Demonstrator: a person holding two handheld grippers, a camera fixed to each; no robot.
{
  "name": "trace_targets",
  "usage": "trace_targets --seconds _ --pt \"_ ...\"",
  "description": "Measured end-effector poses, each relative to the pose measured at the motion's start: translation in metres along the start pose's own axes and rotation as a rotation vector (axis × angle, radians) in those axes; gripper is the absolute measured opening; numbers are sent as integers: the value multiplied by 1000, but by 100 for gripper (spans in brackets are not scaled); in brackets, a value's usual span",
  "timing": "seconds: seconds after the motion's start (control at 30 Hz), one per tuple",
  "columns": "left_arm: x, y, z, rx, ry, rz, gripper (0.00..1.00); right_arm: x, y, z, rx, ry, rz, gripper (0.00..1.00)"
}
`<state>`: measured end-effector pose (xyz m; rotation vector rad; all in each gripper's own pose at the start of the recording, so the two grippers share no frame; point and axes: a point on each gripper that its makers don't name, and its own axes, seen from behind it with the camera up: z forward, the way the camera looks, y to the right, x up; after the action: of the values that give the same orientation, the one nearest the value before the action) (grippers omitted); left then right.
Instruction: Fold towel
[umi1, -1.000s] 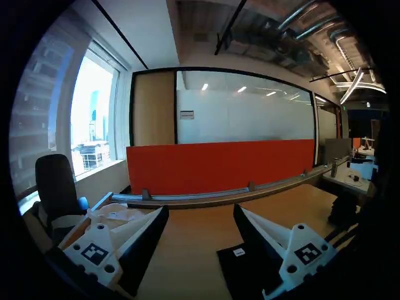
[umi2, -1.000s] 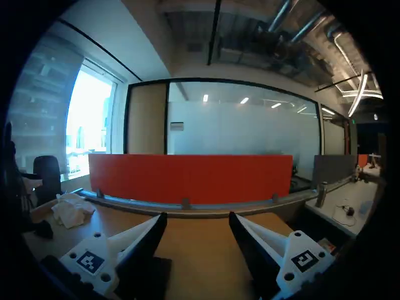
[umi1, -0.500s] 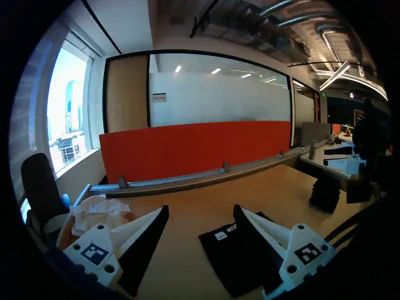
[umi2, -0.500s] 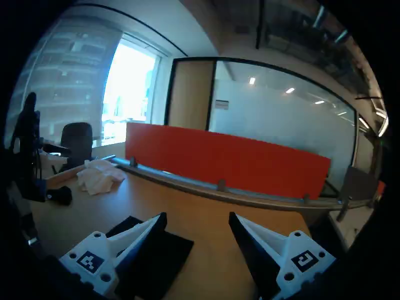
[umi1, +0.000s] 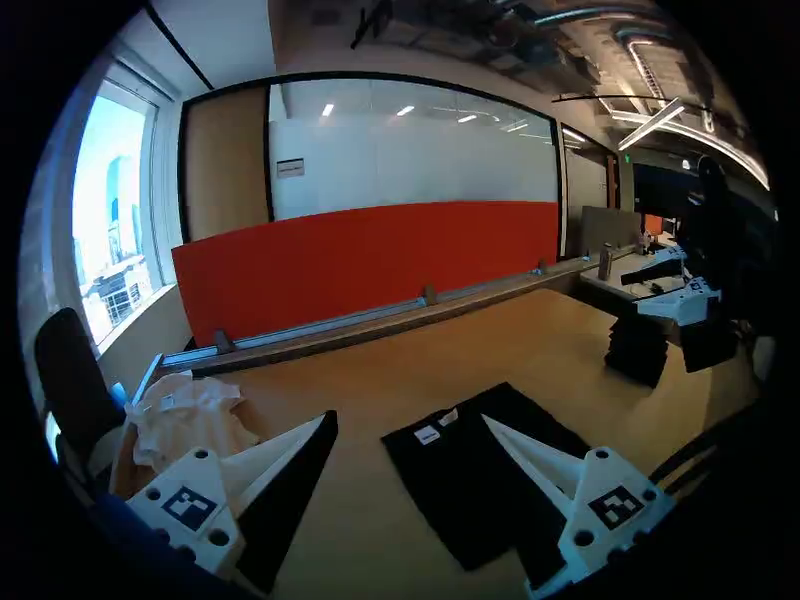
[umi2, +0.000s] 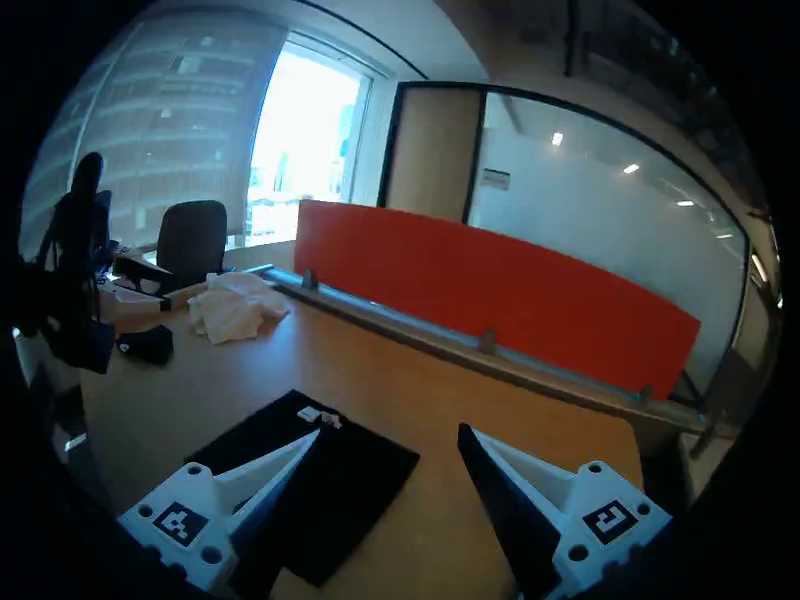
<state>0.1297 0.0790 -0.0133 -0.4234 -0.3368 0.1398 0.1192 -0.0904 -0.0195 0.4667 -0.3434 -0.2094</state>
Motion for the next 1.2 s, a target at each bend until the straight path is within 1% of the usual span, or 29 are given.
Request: trace_targets --seconds 0.37,0.57,0.97,1.2 --pt "-43 14 10 -36 -64 13 96 -40 -16 11 47 -64 -5 96" --pt "-72 22 17 -55 -111 22 96 -67 -26 16 66 -98 -3 96" --pt "-126 39 27 -94 -203 24 96 -116 -45 28 102 -169 -13 96" --pt "-157 47 31 -123 -267 40 96 -147 -54 34 129 -225 -24 96"
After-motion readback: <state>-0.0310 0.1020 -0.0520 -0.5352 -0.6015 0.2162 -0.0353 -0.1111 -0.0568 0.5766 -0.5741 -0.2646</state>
